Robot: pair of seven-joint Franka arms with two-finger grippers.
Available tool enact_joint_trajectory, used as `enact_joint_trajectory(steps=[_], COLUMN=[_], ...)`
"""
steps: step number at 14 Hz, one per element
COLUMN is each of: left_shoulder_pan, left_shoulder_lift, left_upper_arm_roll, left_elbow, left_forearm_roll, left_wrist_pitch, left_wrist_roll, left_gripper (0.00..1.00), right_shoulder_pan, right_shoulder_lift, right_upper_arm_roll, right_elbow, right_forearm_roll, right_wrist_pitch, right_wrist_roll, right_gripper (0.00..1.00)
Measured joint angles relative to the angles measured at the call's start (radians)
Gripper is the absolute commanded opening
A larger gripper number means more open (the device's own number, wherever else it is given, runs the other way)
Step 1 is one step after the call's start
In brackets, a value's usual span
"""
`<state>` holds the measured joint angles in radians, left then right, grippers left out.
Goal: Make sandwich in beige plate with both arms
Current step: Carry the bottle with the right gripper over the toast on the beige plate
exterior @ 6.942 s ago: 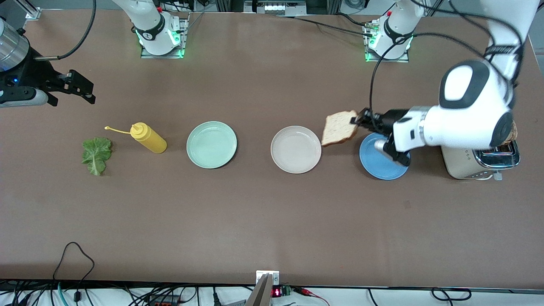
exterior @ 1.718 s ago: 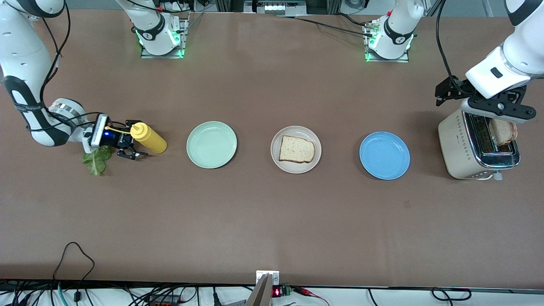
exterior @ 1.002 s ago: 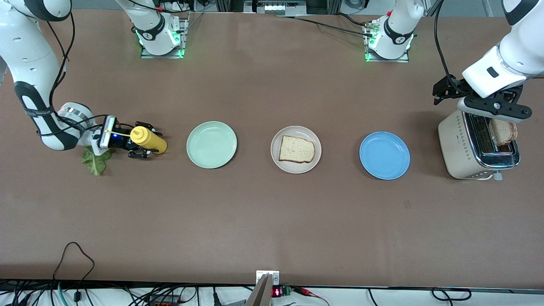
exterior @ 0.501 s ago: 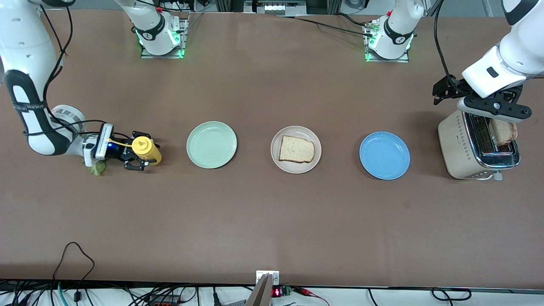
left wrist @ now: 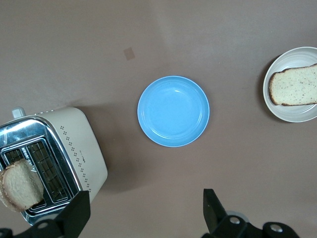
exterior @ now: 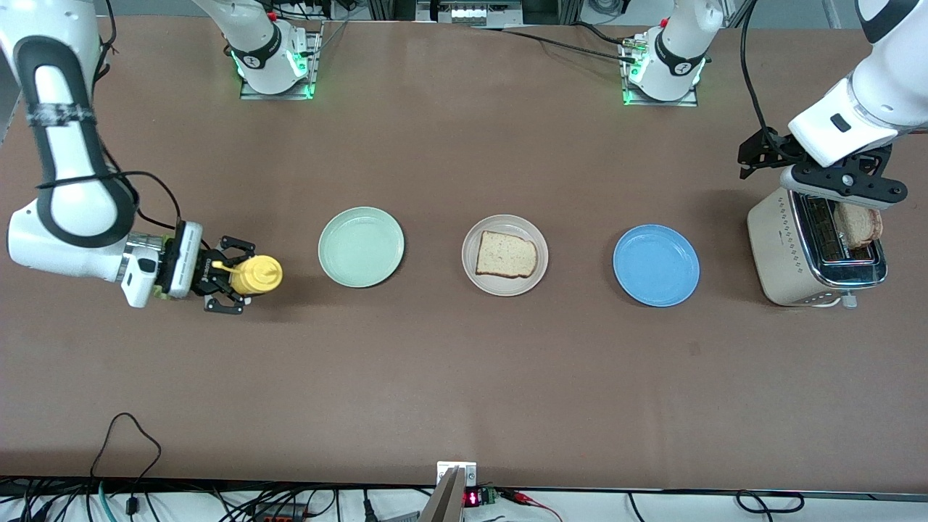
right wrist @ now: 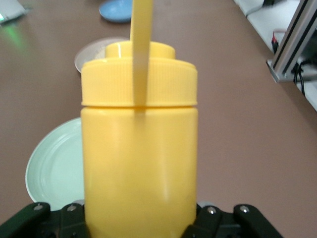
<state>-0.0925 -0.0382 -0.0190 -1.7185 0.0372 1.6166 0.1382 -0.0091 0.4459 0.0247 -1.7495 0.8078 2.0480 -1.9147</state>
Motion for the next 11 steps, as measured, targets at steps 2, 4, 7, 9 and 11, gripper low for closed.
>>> enact_joint_trajectory(steps=[2, 4, 7, 9, 11], left_shoulder_pan=[0.0, 0.0, 0.0, 0.0, 0.0], left_shoulder_lift=[0.0, 0.0, 0.0, 0.0, 0.0], left_upper_arm_roll=[0.0, 0.0, 0.0, 0.0, 0.0], left_elbow=[0.0, 0.0, 0.0, 0.0, 0.0], left_forearm_roll=[0.0, 0.0, 0.0, 0.0, 0.0], left_wrist_pitch=[0.0, 0.0, 0.0, 0.0, -0.003], left_wrist_roll=[0.0, 0.0, 0.0, 0.0, 0.0], left_gripper=[1.0, 1.0, 1.0, 1.0, 1.0], right_shoulder_pan=[0.077, 0.159, 0.286, 0.361, 0.435], right_shoulder_lift=[-0.002, -0.003, -0.004, -0.003, 0.007], right_upper_arm_roll=[0.001, 0.001, 0.002, 0.002, 0.002], right_elbow=[0.073, 0.133, 0.199, 0.218, 0.22], right_forearm_roll=[-0.21, -0.412, -0.689, -0.814, -0.927], right_wrist_pitch=[0.034, 0.038, 0.041, 0.041, 0.041], right_wrist_roll=[0.217, 0.429, 0.723, 0.869, 1.005], right_gripper=[0.17, 0.17, 0.17, 0.17, 0.17])
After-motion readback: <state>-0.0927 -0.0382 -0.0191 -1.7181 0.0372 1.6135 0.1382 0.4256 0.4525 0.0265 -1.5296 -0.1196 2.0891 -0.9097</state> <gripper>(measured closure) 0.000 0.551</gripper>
